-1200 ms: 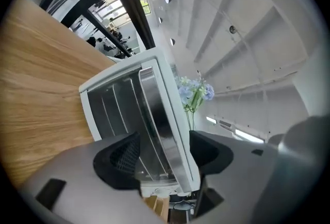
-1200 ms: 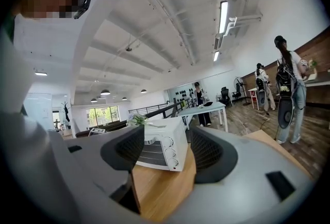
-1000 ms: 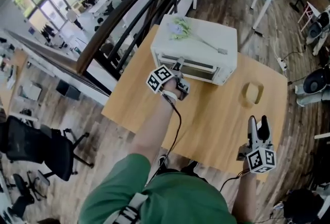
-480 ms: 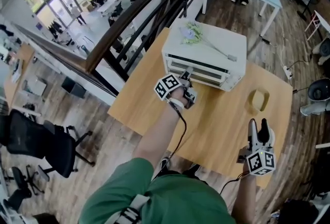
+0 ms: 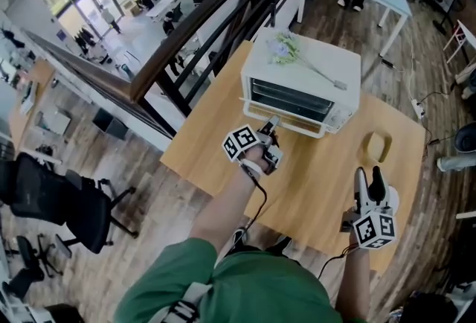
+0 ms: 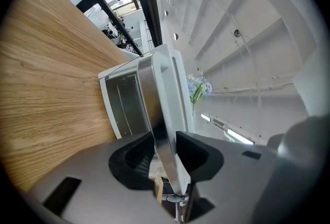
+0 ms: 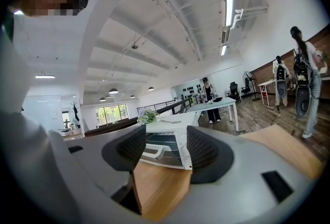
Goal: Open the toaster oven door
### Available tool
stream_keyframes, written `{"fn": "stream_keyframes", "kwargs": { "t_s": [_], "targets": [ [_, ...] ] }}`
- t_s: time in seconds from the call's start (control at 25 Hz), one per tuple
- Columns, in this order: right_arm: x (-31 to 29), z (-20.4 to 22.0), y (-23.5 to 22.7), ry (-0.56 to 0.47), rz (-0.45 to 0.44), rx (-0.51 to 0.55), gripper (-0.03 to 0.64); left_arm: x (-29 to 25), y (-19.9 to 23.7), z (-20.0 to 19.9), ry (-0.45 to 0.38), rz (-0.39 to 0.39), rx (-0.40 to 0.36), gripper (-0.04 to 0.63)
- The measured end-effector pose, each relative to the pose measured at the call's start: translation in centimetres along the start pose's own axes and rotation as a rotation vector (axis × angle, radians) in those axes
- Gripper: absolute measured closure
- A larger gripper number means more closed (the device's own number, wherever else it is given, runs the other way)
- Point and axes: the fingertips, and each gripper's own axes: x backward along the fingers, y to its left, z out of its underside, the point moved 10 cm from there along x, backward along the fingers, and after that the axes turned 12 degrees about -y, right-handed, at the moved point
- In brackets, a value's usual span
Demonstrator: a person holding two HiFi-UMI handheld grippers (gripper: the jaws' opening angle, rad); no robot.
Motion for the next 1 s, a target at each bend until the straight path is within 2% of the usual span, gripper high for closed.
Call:
{"fn": "stream_keyframes", "kwargs": {
  "t_s": [0.44, 0.76, 1.0],
  "targets": [
    [-0.8, 0.6, 0.6, 0.007, -0.028, -0.015, 0.37, 5.2, 4.6, 2.1, 0.002, -0.071, 0.038, 0.471],
    [-0.8, 0.9, 0.9, 0.013, -0.036, -0.013, 0.374, 6.5, 6.9, 2.3, 0.015, -0.061, 0.028, 0.476],
    [-0.3, 0.6, 0.3, 0.018, -0.024, -0.008, 0.379, 7.5, 8.2, 2.8, 0.022, -0.095, 0.022, 0.482]
  ]
}}
